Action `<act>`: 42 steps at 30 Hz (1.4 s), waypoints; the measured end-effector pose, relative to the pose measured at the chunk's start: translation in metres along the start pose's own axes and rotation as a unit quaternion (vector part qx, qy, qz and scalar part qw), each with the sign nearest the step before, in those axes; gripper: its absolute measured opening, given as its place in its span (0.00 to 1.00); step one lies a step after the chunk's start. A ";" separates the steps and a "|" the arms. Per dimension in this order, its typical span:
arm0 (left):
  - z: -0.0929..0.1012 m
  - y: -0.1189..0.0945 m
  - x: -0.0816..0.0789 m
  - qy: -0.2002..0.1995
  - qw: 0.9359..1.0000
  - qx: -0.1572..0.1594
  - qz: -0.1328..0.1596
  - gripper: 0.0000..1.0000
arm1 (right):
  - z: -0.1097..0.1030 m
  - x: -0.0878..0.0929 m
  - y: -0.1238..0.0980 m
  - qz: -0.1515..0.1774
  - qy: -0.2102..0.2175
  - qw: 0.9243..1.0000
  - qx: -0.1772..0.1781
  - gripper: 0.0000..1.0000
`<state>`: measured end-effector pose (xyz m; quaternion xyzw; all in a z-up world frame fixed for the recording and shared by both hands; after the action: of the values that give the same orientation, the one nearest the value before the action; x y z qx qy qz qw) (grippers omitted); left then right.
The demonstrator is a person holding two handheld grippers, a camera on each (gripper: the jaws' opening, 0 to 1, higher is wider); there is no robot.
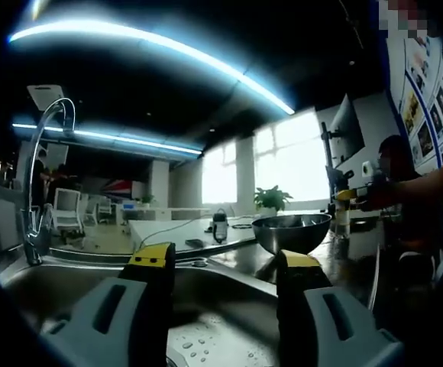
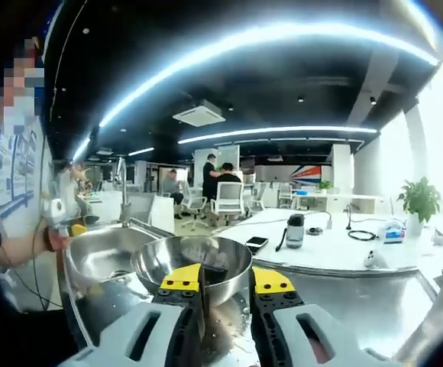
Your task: Pick up bowl with dirty water move over sink pour dirty water into sink return bowl to place
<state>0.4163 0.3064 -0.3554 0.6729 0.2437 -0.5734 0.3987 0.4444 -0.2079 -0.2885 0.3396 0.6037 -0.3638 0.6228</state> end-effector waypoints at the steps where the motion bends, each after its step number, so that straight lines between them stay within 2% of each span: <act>1: 0.000 -0.001 0.000 -0.002 1.000 -0.003 0.002 0.50 | -0.001 -0.002 0.004 0.000 -0.009 1.000 -0.002 0.20; 4: 0.000 -0.001 0.000 0.006 1.000 -0.016 -0.001 0.50 | -0.003 -0.003 0.016 -0.018 -0.023 1.000 -0.004 0.21; 7: 0.002 -0.001 0.001 0.007 1.000 -0.012 -0.002 0.49 | -0.004 -0.004 0.022 -0.031 -0.037 0.999 -0.004 0.22; 11: 0.003 -0.002 0.001 0.011 1.000 -0.011 -0.004 0.48 | -0.003 -0.013 0.027 -0.044 -0.040 0.998 -0.008 0.33; 19: 0.002 -0.003 0.000 0.003 1.000 -0.019 0.004 0.48 | -0.002 -0.024 0.031 -0.061 -0.046 0.997 -0.008 0.33; 26: 0.003 -0.002 0.002 0.012 1.000 -0.013 -0.005 0.48 | 0.001 -0.029 0.033 -0.072 -0.025 0.997 -0.001 0.31; 30: 0.003 -0.002 0.002 0.013 1.000 -0.015 -0.004 0.48 | 0.000 -0.029 0.037 -0.088 -0.042 0.995 -0.002 0.28; 42: 0.003 -0.002 0.002 0.015 1.000 -0.016 -0.006 0.48 | -0.006 -0.033 0.055 -0.107 -0.045 0.993 -0.008 0.30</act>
<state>0.4139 0.3050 -0.3578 0.6733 0.2627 -0.5621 0.4021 0.4885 -0.1738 -0.2571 0.2515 0.6111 -0.4379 0.6095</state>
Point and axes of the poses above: the point that each gripper's makers call its tool centre point, and the gripper's own axes: y roughly forward along the fingers, z roughly to its right, x roughly out of its underside, the point moved 10 cm from there along -y, roughly backward along the fingers, and after that the axes turned 3 degrees about z, right-handed, at the moved point
